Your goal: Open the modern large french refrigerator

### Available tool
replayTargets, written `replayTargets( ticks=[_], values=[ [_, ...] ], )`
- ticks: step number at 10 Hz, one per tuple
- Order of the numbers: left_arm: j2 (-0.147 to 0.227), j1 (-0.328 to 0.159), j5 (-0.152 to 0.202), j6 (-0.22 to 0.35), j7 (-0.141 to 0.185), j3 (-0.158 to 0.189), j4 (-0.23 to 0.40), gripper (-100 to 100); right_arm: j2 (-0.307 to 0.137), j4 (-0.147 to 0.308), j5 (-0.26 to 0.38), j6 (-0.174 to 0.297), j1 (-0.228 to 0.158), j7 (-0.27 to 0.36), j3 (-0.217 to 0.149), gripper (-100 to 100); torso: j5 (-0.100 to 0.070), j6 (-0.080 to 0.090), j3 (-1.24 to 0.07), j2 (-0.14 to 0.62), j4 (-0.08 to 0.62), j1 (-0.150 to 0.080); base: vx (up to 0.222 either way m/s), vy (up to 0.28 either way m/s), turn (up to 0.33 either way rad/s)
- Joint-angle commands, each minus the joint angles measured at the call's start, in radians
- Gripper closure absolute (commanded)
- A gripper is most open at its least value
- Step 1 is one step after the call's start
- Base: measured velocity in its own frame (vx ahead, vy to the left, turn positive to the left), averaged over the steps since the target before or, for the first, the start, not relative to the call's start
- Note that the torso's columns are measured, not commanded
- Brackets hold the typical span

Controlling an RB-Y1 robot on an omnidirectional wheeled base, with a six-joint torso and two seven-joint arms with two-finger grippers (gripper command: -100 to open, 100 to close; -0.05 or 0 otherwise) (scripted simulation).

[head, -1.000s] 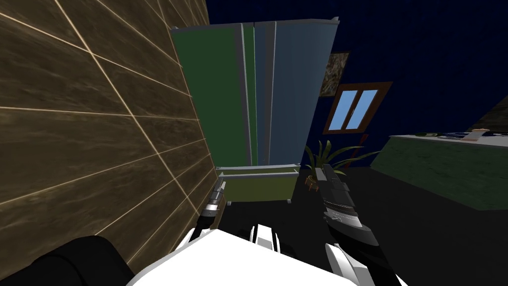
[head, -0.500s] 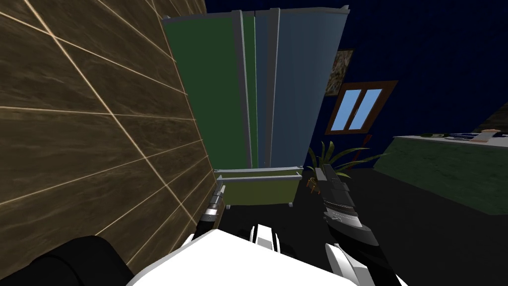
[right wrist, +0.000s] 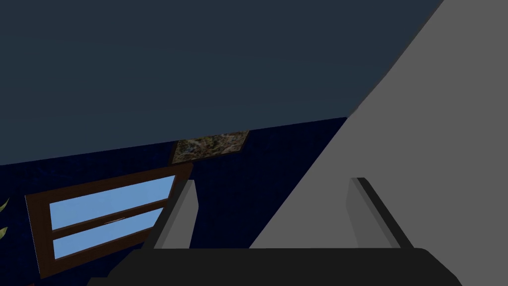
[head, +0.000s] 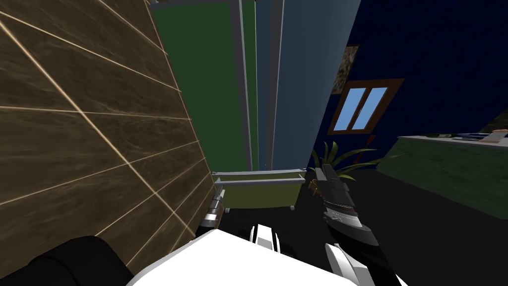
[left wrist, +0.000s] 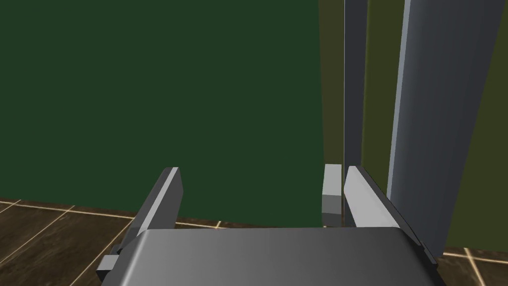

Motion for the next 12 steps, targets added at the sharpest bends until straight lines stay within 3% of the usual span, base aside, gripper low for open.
replayTargets(
  ticks=[1, 3, 12],
  values=[
    [-0.005, -0.012, -0.003, -0.032, 0.001, 0.003, 0.075, -100, 0.0, 0.0, 0.0, 0.0, 0.0, 0.0, 0.0, 0, 0.0, 0.0, -0.001, -0.002, 0.0, 0.001, 0.077, 0.022, -0.001],
    [-0.019, -0.031, -0.008, -0.083, 0.001, 0.009, 0.166, -100, 0.0, 0.0, 0.0, 0.0, 0.0, 0.0, 0.0, 0, 0.0, 0.0, -0.001, -0.001, 0.0, 0.001, 0.099, 0.029, -0.002],
    [-0.082, -0.08, -0.021, -0.21, 0.002, 0.022, 0.442, -100, 0.0, 0.0, 0.0, 0.0, 0.0, 0.0, 0.0, 0, 0.0, 0.0, 0.0, 0.0, 0.0, 0.001, 0.087, 0.025, -0.001]
  ],
)
